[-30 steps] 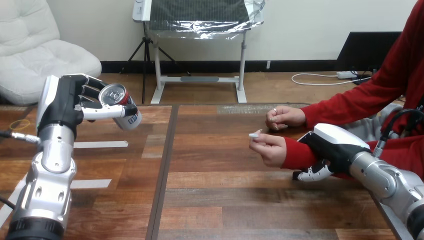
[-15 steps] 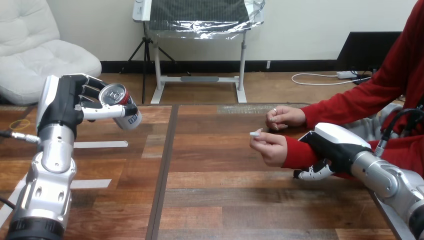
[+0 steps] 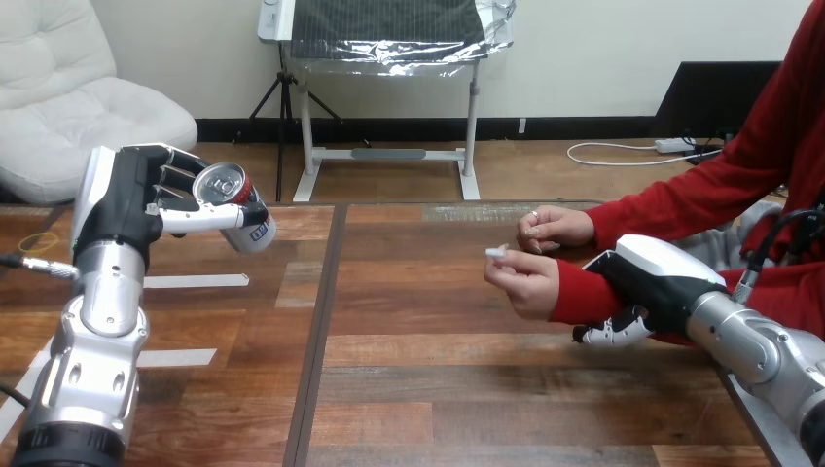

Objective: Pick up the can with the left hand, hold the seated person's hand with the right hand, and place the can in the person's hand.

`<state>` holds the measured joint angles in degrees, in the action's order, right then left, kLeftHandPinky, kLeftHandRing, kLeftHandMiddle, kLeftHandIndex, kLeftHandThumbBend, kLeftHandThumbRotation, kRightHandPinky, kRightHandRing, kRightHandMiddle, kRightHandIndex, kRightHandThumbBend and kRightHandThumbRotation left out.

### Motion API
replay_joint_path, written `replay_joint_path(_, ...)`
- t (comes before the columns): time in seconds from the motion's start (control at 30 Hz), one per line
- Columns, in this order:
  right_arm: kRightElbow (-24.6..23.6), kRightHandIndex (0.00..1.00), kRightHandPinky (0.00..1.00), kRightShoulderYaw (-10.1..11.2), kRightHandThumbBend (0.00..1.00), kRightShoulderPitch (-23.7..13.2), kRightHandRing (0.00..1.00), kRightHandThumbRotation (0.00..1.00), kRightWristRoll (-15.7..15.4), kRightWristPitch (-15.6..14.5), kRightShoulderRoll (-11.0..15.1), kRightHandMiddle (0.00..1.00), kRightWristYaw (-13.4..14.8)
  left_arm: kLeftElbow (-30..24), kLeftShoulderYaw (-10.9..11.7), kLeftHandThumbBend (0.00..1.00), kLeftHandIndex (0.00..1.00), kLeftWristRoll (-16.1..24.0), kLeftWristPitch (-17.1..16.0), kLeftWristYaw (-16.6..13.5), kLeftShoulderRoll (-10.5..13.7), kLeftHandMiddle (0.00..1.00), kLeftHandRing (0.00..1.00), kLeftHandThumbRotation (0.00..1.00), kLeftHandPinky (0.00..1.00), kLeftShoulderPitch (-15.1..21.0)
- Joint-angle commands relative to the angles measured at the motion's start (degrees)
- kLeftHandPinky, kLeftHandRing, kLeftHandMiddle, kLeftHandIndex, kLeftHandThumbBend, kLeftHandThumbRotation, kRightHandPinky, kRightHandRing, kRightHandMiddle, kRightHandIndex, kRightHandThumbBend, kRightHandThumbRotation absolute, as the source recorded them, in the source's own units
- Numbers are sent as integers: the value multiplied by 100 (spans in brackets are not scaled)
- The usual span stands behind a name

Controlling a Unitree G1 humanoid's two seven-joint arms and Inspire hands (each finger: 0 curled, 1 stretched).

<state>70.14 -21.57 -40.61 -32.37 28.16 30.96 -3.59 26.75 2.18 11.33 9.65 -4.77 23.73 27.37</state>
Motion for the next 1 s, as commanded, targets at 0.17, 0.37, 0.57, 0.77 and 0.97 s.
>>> replay_joint_path(0.17, -144, 48, 33, 204, 45, -209, 38, 10, 196, 160, 138, 45, 219, -397, 119, 81, 41, -121, -184, 95, -18, 43, 38, 0, 32, 231)
replay_joint_path(0.37, -127, 48, 33, 255, 46, -200, 38, 10, 277, 244, 122, 45, 235, -464, 80, 81, 40, -138, -121, 110, -66, 42, 37, 0, 31, 229)
replay_joint_path(0.57, -182, 47, 32, 298, 46, -200, 37, 11, 302, 265, 112, 44, 214, -491, 33, 80, 40, -106, -92, 113, -95, 42, 37, 0, 30, 233)
replay_joint_path(0.77, -249, 47, 31, 317, 45, -218, 36, 13, 295, 258, 99, 44, 181, -580, -18, 80, 40, -89, 33, 136, -179, 42, 37, 0, 30, 247)
replay_joint_path(0.97, -265, 47, 32, 331, 45, -241, 37, 14, 321, 283, 69, 44, 155, -552, -41, 79, 41, -104, -33, 151, -283, 42, 38, 0, 31, 255)
